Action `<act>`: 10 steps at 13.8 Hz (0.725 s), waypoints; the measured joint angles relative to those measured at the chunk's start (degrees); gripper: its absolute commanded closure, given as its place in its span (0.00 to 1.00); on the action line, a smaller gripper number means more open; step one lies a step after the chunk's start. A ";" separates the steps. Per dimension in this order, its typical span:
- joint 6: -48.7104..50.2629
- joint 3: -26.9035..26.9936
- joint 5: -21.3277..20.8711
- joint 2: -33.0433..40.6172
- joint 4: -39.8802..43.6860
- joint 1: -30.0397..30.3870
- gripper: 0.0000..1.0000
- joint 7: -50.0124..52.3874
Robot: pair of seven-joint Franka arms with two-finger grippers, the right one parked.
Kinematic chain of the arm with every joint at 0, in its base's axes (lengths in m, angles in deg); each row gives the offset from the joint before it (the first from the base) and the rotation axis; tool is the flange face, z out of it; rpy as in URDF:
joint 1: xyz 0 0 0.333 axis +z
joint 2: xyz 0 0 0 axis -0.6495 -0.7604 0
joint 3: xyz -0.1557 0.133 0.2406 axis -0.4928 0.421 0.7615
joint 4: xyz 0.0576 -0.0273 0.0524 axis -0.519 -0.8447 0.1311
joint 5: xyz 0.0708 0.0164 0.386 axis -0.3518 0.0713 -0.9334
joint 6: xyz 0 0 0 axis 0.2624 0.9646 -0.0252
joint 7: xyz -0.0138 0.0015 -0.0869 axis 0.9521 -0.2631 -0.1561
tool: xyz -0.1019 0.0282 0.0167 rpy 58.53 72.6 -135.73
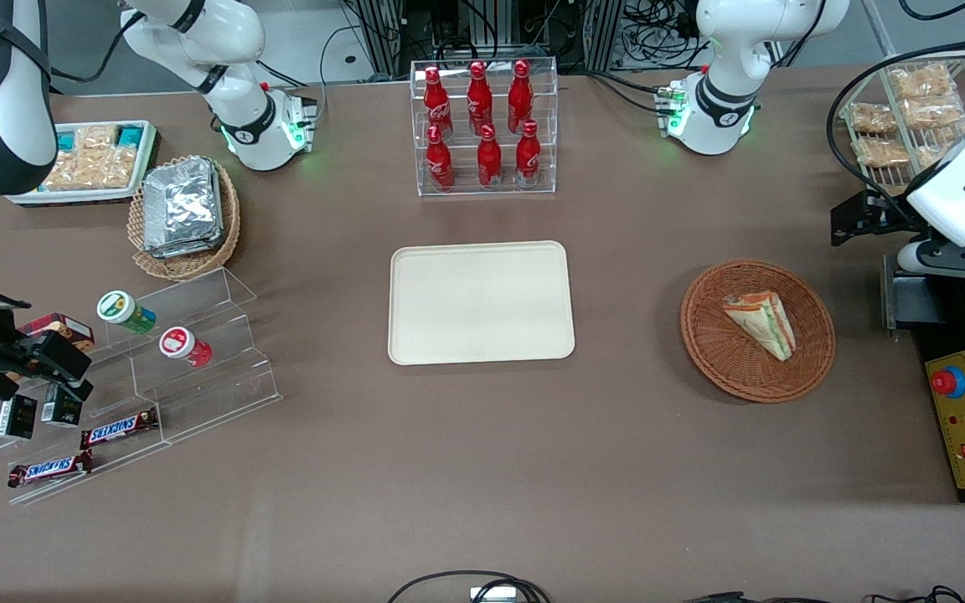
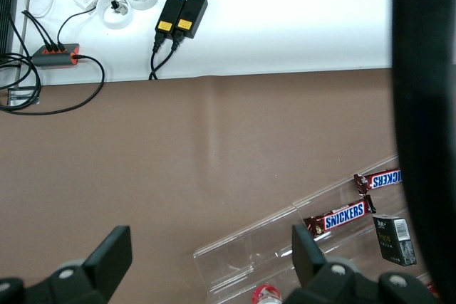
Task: Place sandwich from basket to tray
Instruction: 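Move the left gripper over the wrapped sandwich in the wicker basket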
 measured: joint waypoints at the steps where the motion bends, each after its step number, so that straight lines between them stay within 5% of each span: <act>1: 0.02 0.02 0.00 0.00 0.00 0.00 0.00 0.00; 10: -7.53 0.72 -0.14 -1.16 -7.42 0.20 0.00 2.88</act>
